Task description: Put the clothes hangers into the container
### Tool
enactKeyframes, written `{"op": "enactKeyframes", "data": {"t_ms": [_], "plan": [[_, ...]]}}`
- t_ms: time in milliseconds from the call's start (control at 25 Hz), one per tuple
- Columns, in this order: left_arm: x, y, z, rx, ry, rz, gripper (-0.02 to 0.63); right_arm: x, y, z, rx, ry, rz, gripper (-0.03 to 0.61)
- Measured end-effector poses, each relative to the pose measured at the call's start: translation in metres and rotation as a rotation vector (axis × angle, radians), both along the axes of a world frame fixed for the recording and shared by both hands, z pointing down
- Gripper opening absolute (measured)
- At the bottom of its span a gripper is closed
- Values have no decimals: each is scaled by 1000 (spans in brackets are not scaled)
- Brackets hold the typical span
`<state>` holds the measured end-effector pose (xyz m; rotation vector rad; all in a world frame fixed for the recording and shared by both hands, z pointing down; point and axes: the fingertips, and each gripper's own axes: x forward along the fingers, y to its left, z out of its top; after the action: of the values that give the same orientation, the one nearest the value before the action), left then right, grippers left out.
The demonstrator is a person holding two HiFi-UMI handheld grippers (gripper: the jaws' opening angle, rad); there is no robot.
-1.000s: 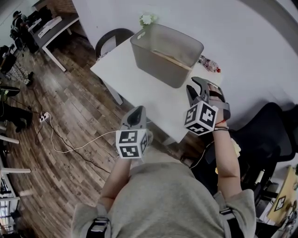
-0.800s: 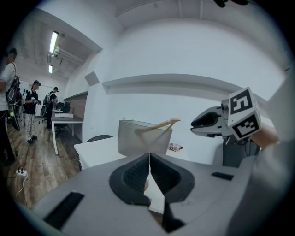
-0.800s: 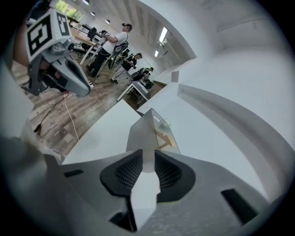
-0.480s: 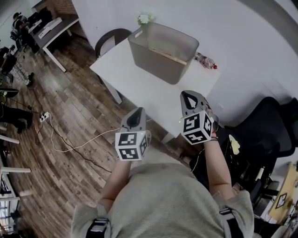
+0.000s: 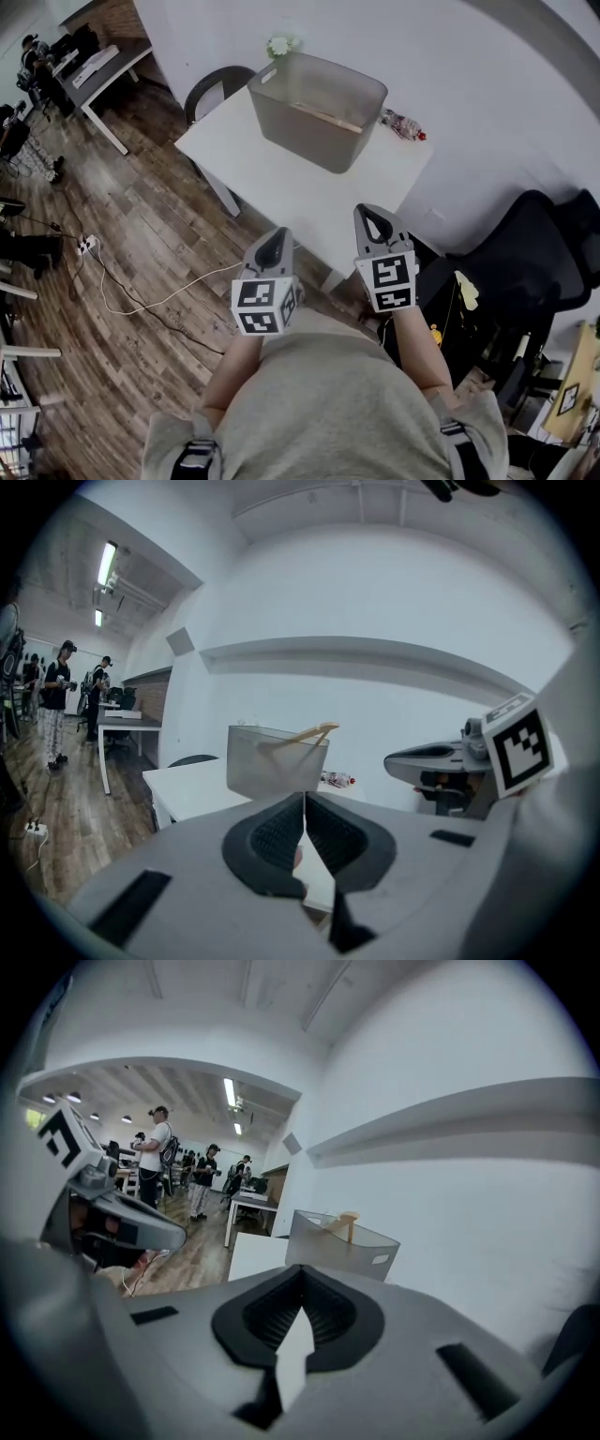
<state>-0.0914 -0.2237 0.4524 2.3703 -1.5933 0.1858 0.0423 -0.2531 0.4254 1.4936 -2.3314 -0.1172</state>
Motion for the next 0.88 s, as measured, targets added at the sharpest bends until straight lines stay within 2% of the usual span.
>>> {"op": "enactKeyframes", "data": {"t_ms": [240,880], "plan": [[3,5,4,-6,1,4,9,-1,14,11,0,-91,14,2],[-6,8,7,-8,9,8,10,-13,20,16,4,-115,16,0]]}}
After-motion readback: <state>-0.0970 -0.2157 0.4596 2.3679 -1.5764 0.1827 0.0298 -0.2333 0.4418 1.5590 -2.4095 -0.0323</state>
